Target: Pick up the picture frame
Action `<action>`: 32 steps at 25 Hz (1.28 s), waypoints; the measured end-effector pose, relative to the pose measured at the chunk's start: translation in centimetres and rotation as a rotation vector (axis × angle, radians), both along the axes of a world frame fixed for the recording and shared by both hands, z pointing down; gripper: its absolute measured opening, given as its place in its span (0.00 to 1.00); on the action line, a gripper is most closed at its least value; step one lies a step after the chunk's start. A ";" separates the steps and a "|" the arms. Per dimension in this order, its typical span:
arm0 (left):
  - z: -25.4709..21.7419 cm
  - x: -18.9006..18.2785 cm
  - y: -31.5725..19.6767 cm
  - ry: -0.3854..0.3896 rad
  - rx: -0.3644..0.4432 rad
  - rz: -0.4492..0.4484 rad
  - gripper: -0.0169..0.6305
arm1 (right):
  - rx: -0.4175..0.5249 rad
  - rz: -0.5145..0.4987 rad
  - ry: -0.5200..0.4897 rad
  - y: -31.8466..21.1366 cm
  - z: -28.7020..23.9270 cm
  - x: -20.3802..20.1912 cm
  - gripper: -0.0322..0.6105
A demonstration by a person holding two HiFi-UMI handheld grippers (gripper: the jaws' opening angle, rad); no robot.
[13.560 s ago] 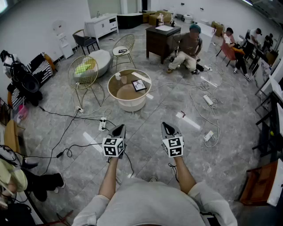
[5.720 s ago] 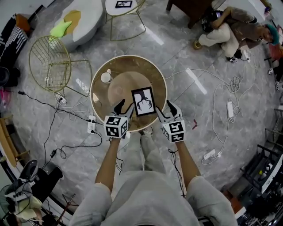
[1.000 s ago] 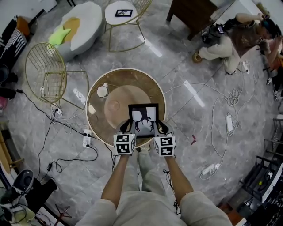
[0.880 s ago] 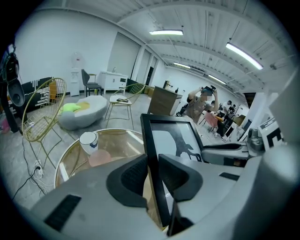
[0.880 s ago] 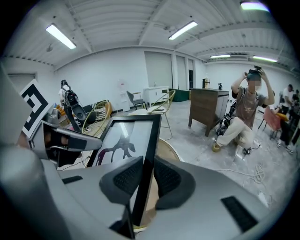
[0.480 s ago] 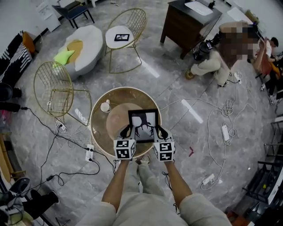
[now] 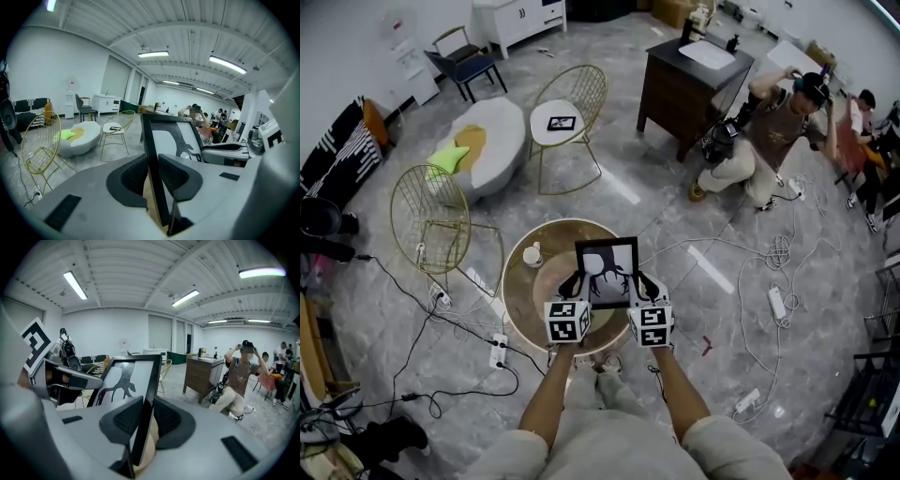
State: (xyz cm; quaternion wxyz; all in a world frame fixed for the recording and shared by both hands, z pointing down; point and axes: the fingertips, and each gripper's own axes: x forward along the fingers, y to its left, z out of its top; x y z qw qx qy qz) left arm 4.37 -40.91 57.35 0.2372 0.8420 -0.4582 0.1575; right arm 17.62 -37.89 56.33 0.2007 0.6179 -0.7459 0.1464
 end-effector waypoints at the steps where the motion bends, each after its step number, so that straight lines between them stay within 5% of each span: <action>1: -0.7 0.0 -0.1 0.002 0.010 0.002 0.14 | 0.010 -0.001 0.003 -0.1 -0.7 0.0 0.17; 32: -17.6 1.1 -0.7 0.031 0.304 0.028 0.14 | 0.302 0.022 0.032 0.1 -16.7 0.9 0.17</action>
